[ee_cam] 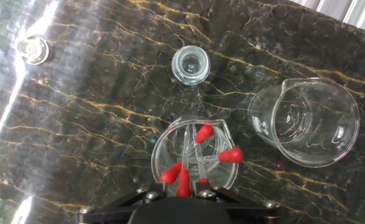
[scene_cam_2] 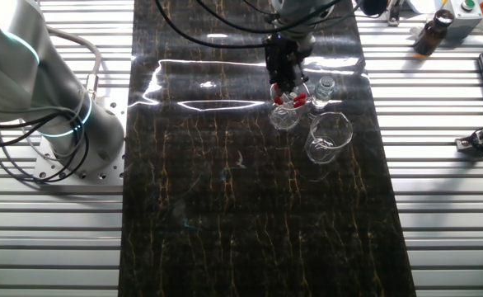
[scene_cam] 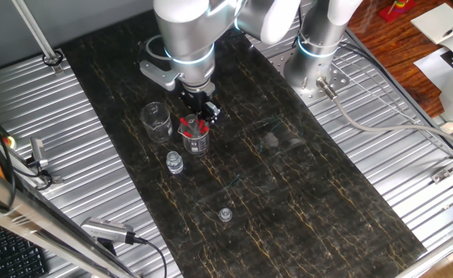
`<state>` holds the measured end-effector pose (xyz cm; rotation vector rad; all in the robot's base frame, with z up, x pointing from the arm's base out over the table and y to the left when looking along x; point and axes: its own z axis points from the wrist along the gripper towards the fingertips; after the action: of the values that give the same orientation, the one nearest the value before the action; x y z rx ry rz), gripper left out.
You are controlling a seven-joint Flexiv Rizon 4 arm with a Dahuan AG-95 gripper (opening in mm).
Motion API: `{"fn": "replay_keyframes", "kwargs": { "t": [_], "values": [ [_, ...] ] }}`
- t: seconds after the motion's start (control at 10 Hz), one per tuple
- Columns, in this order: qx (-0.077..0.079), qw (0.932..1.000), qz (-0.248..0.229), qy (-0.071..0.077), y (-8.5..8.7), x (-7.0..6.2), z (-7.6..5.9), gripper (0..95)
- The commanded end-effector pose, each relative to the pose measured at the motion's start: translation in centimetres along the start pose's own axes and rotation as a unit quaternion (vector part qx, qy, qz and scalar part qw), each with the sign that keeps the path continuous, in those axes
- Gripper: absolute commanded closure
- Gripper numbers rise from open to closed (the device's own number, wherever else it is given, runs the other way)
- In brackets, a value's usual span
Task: Transfer liquid using a dropper
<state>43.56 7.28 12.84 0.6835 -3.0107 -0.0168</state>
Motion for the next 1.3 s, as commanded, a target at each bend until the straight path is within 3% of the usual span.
{"fn": "replay_keyframes", "kwargs": {
  "t": [0.1, 0.2, 0.3, 0.9, 1.3],
  "values": [
    [0.002, 1.0, 0.0, -0.002, 0.0, 0.0, 0.1, 76.0],
    [0.002, 1.0, 0.0, -0.002, 0.0, 0.0, 0.1, 76.0],
    [0.002, 1.0, 0.001, -0.002, 0.0, 0.0, 0.1, 95.0],
    [0.001, 1.0, 0.004, -0.001, -0.1, 0.0, 0.0, 95.0],
    [-0.007, 0.9999, 0.001, 0.011, -1.0, -0.5, -2.6, 95.0]
  ]
}}
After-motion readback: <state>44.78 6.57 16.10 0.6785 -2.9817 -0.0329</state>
